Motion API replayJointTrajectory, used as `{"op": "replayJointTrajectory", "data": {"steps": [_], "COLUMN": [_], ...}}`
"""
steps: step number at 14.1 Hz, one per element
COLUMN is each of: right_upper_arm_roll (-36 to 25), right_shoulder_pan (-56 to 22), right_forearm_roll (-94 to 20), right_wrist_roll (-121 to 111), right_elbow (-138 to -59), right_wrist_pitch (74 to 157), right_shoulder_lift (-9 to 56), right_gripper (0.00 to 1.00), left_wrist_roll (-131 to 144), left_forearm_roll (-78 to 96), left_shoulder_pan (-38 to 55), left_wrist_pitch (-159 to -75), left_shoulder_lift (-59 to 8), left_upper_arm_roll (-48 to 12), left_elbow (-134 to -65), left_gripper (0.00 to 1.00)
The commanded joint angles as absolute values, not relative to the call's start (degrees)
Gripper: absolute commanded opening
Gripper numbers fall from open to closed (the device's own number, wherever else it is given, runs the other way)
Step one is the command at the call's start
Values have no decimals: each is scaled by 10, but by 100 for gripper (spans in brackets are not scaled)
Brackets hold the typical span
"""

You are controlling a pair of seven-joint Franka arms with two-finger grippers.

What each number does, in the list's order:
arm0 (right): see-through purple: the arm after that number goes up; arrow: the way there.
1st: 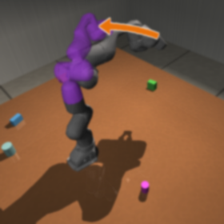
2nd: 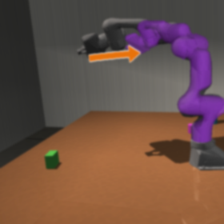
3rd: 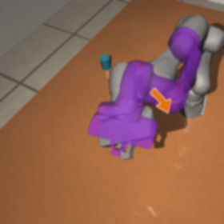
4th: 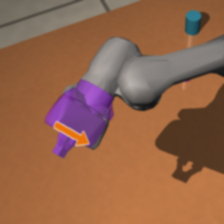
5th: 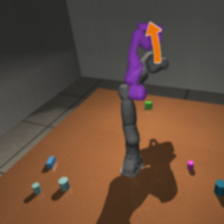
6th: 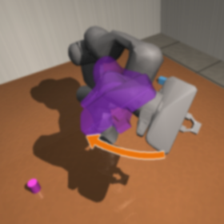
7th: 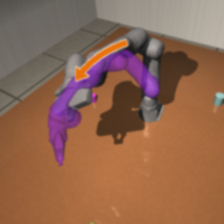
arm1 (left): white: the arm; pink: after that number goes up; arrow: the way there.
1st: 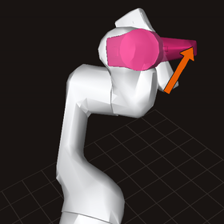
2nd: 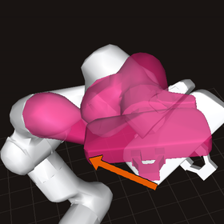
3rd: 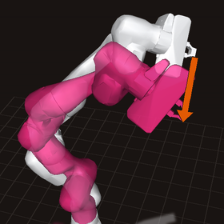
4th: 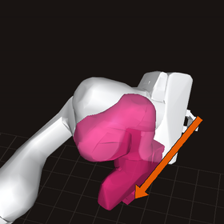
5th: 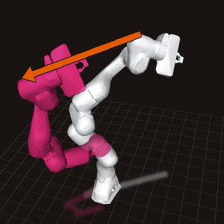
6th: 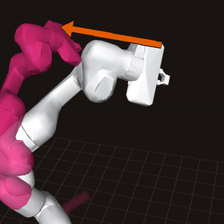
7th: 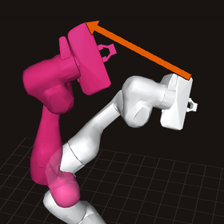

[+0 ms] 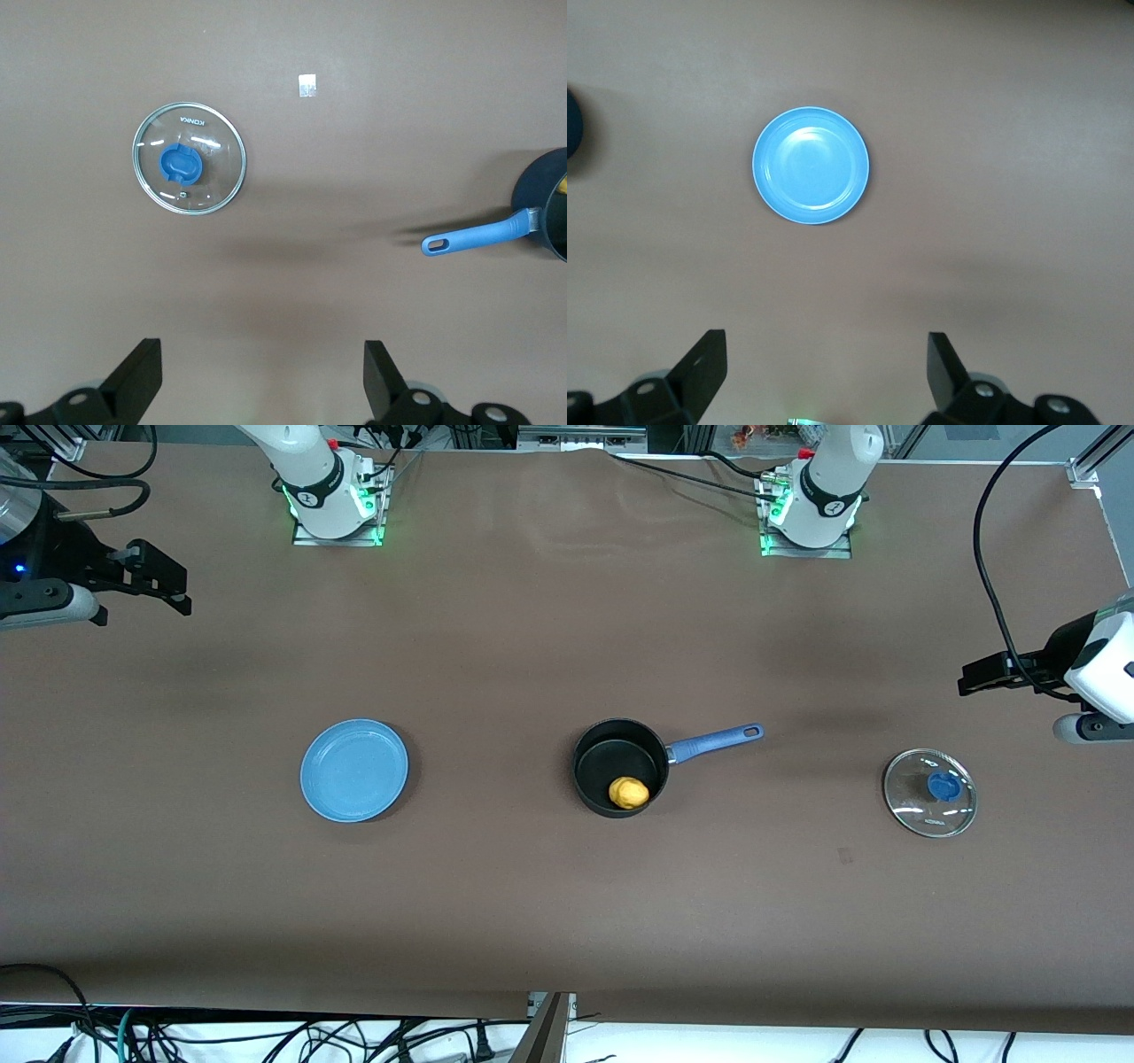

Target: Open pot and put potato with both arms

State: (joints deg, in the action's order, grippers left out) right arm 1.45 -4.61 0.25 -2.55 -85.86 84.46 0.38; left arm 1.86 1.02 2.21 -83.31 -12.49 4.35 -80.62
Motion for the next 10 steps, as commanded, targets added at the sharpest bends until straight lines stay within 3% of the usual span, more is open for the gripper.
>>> {"op": "replayJointTrajectory", "data": {"steps": [1, 10], "right_upper_arm_roll": [20, 18], "right_shoulder_pan": [-39, -37], "right_forearm_roll": [1, -38], "right_wrist_roll": [-33, -40], "right_elbow": [-853, -853], "right_wrist_pitch": [826, 823], "right_shoulder_lift": [4, 15], "right_gripper": [100, 100], "left_wrist_roll": [23, 22], "left_forearm_roll": [0, 1], "left_shoulder_pan": [25, 27], "left_wrist_pitch": [-824, -824], "left_shoulder_lift": [-129, -130], "left_upper_arm_roll": [42, 44], "left_elbow": [-795, -795], "left_gripper": [100, 100]}}
